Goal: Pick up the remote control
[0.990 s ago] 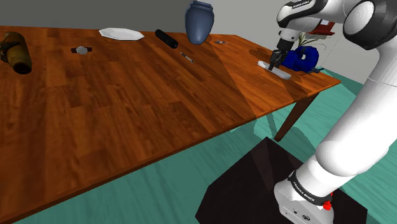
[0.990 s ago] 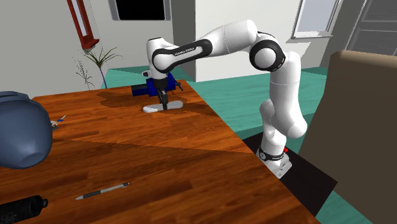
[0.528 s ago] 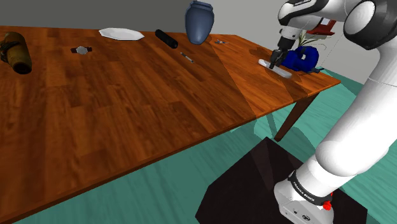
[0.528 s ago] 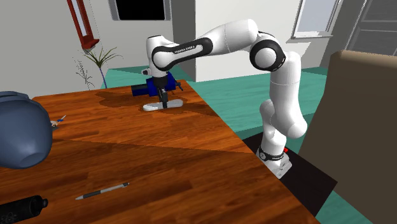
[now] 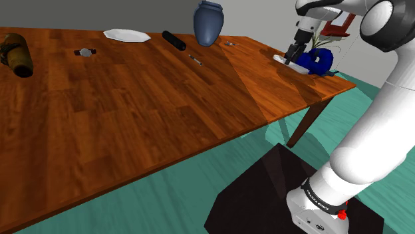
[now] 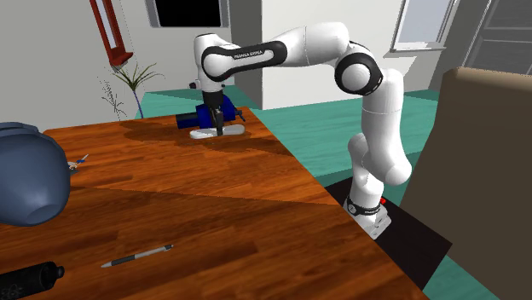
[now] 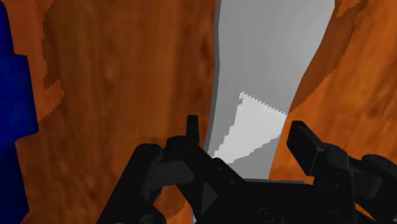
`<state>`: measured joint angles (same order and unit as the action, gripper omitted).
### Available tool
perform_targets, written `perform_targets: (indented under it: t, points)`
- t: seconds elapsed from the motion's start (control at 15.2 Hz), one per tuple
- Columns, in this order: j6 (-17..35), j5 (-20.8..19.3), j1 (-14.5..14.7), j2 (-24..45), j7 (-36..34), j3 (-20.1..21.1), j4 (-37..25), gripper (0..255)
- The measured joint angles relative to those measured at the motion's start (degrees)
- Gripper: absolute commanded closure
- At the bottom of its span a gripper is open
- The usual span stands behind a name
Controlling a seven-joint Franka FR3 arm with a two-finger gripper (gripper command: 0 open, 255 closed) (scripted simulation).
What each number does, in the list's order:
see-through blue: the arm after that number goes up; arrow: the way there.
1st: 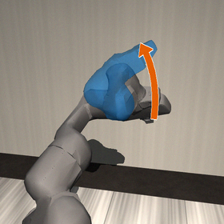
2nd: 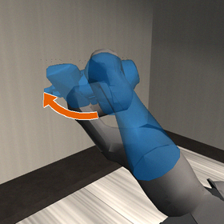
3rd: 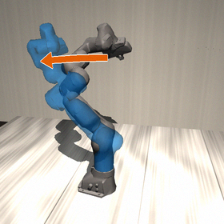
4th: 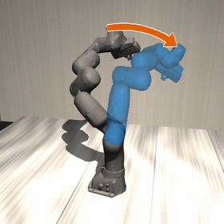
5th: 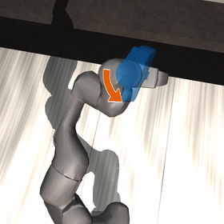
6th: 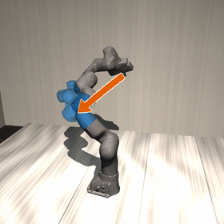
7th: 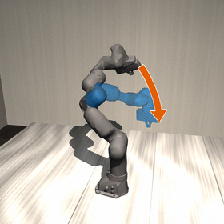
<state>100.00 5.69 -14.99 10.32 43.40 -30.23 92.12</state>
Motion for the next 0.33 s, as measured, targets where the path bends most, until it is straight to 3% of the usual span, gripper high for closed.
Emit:
perform_targets:
  t: [0.33]
  points:
    - [-3.71,0.11,-0.25,0.31,-0.03,-0.09,-3.99,255]
